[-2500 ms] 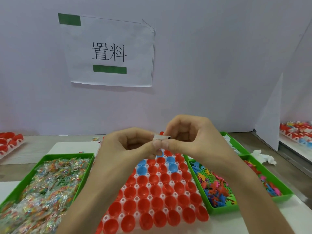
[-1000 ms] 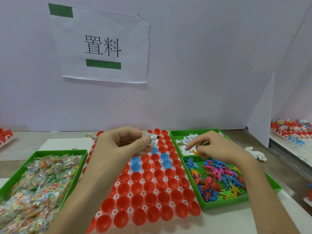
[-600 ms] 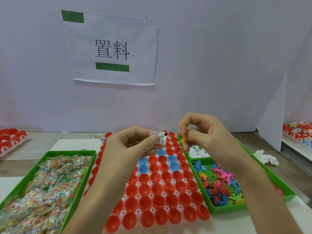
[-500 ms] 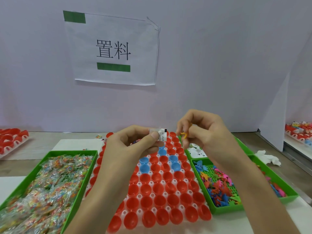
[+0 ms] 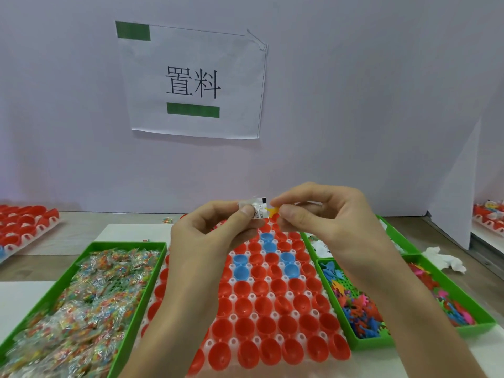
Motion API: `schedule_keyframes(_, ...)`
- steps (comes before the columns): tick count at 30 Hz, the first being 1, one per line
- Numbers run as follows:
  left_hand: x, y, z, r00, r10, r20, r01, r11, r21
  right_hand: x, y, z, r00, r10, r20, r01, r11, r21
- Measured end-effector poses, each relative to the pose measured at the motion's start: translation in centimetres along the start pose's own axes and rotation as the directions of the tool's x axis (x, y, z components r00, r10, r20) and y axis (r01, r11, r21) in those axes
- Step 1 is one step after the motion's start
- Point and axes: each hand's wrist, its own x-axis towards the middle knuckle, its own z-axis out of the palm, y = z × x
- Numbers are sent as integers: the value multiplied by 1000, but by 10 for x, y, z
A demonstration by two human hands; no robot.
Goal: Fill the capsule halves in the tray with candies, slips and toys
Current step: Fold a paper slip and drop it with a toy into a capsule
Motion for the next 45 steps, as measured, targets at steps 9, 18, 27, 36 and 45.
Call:
schedule_keyframes(9, 2, 2, -1, 976, -127, 177, 147, 984, -100, 0, 3, 8, 997, -32, -76, 35, 999, 33)
schedule_keyframes(18, 9, 9, -13, 901, -209, 381, 261, 961, -90, -1, -1, 3, 999, -48, -25, 47, 998, -37)
schedule_keyframes(27, 10, 7, -15, 891, -231, 390, 277, 958, -67, 0, 1, 0, 995, -13, 99, 18, 998, -56)
schedule_keyframes(36, 11, 4, -14, 840, -277, 467, 370, 921, -120, 0, 1, -2, 990, -50, 130, 46, 998, 32)
schedule_keyframes(45, 4, 3, -5, 947, -34, 318, -19, 986, 164, 2, 9, -7, 998, -25, 51, 28, 998, -60)
